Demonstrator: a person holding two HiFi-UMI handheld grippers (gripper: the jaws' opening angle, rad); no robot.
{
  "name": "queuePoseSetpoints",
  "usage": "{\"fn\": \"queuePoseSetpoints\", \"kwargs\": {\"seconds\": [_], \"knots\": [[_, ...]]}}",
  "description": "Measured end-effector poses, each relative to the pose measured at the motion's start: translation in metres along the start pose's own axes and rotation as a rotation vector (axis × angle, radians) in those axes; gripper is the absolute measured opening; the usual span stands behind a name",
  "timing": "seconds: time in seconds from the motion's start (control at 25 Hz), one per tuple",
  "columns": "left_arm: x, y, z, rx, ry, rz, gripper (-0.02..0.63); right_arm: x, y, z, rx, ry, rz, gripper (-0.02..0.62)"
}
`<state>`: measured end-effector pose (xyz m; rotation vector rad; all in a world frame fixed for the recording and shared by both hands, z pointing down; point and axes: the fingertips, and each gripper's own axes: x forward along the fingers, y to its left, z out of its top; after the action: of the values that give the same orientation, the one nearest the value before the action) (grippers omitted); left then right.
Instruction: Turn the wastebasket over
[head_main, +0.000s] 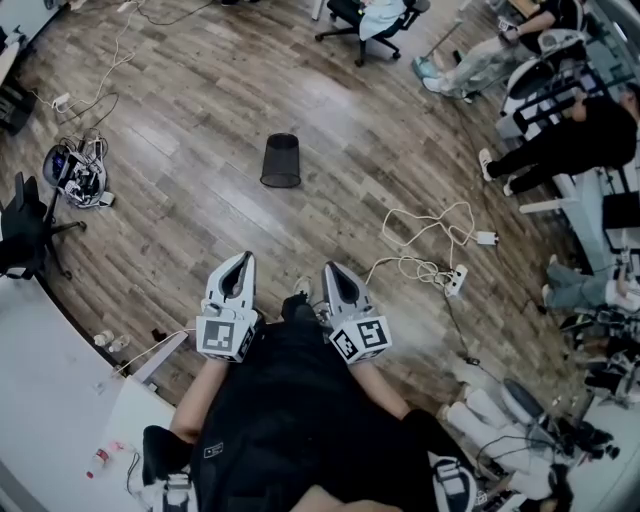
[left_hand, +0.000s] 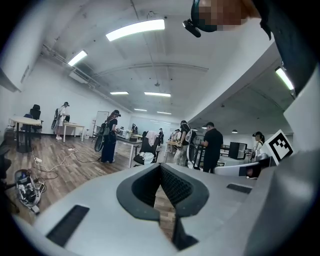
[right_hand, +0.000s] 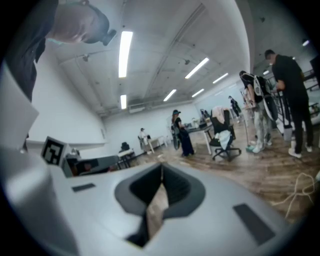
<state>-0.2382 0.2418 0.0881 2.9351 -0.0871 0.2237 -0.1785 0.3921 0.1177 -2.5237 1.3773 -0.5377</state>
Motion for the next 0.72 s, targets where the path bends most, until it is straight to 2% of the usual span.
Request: {"fn": "queuePoseSetpoints", "kwargs": {"seconds": [0.24,0.44,0.72], "knots": [[0.020,-0.017,-0.007,-0.001,0.003,0.040,0.035,-0.007,-0.039,0.006,-0.021,0.025,0.012,0.032],[0.042,-0.038,-0.011,0.038,0.016,0.091,0.035,-0.008,-0.081,0.010,-0.036,0.052,0.043,0.032],[0.048,-0.043,-0.020,0.015,0.033,0.171,0.035,0.006,-0.124,0.017,-0.090,0.085,0.092,0.032]]}}
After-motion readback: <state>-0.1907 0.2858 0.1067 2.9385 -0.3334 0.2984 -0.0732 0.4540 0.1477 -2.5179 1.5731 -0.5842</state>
